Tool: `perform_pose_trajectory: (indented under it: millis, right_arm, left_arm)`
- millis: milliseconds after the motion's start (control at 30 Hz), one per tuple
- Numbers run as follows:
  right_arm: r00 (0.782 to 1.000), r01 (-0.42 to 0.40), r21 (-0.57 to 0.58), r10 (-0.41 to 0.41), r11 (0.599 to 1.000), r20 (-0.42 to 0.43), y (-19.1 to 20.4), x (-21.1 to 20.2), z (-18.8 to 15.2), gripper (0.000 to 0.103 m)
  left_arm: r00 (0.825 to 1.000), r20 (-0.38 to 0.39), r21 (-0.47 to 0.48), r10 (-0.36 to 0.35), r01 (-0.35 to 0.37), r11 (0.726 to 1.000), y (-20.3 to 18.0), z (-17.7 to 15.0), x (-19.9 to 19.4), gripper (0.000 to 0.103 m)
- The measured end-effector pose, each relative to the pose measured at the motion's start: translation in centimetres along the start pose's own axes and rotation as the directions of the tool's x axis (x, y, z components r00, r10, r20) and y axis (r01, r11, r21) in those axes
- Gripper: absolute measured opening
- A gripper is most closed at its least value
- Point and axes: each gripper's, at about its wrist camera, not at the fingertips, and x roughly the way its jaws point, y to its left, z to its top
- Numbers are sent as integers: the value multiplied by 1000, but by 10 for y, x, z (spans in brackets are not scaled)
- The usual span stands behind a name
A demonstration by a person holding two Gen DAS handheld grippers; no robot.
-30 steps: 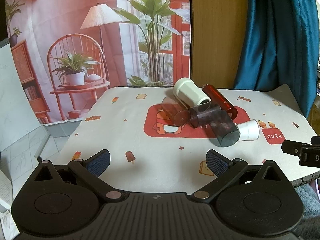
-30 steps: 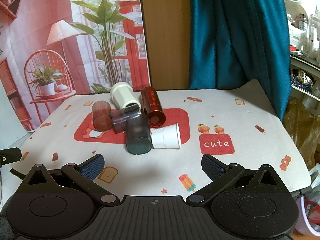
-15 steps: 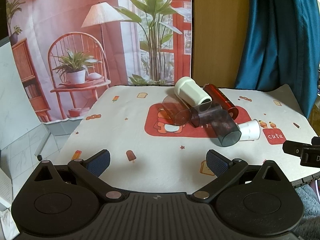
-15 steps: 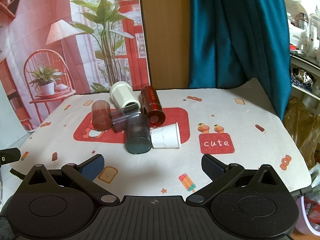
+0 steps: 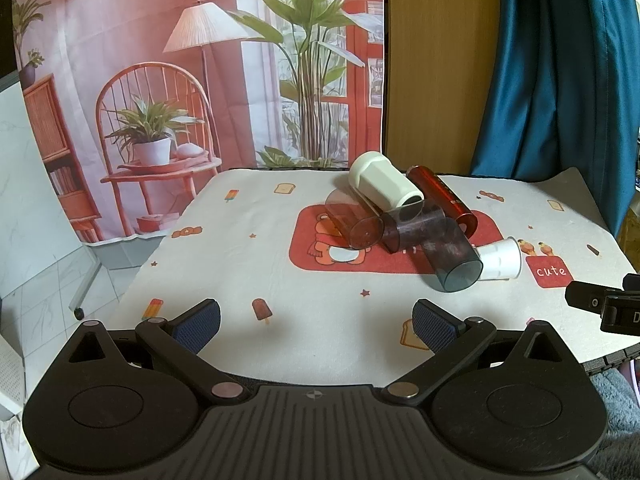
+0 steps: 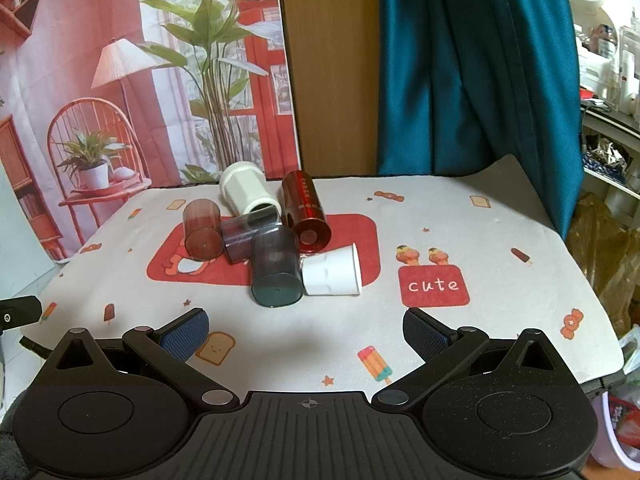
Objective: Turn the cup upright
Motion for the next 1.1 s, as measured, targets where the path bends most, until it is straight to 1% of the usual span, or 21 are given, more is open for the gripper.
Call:
perform_pose_trajectory:
  millis: [800, 900, 1100]
  right_arm:
    - [1000, -1, 1, 1, 1000, -2, -1, 0, 0, 103]
    - [1000, -1, 1, 1, 1000, -2, 0, -1, 1, 103]
    - [1000, -1, -2, 1, 1000, -9, 1, 0, -3, 103]
  left_arm:
    - [1000, 15, -3, 0, 0, 1000, -2, 1, -2, 103]
    - [1000, 22, -6, -7, 7, 1000, -2, 1, -2, 103]
    - [1000, 10, -7, -18, 19, 1000, -2, 0, -1, 103]
